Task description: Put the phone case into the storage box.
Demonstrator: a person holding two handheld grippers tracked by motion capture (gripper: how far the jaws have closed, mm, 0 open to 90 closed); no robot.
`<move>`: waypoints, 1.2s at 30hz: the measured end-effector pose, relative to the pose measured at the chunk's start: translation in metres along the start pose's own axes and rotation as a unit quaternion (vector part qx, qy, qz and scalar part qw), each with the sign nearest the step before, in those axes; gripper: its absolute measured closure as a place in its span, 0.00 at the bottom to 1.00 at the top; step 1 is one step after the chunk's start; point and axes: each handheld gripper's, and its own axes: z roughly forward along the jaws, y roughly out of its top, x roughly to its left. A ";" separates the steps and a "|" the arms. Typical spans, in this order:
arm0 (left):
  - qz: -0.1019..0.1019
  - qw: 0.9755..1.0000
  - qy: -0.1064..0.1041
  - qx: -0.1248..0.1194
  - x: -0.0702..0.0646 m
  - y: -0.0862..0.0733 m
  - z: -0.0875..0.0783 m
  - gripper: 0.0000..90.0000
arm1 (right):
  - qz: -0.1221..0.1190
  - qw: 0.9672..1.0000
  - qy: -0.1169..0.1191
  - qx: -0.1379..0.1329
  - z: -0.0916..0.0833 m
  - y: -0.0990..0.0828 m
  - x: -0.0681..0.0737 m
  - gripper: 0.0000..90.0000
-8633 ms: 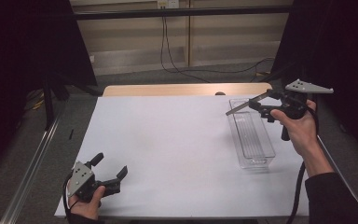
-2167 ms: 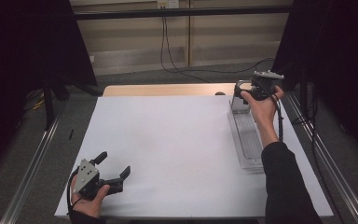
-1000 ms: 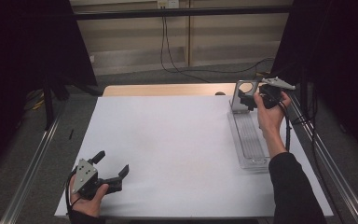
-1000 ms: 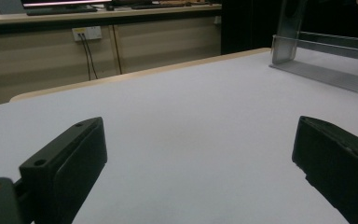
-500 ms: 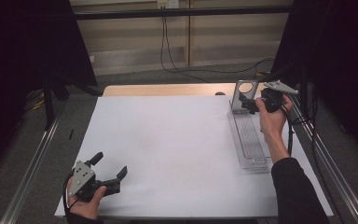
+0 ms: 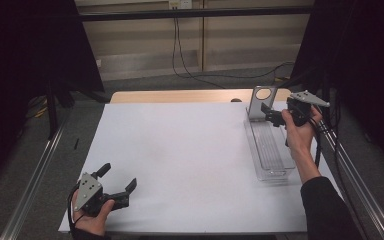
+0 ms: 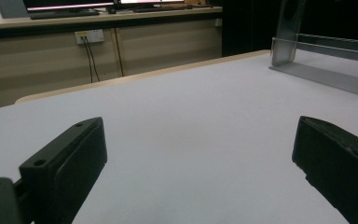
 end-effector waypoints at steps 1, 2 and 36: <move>0.000 1.000 0.001 0.000 0.000 0.000 0.000 0.03 | 0.000 1.000 0.001 0.000 -0.002 -0.001 0.000 0.01; -0.001 1.000 0.002 0.000 0.000 0.000 0.000 0.03 | -0.002 1.000 0.004 -0.001 -0.003 -0.002 0.001 0.01; -0.015 1.000 0.018 -0.018 0.003 0.001 -0.005 0.04 | -0.030 0.996 0.059 -0.056 -0.067 -0.030 0.017 0.01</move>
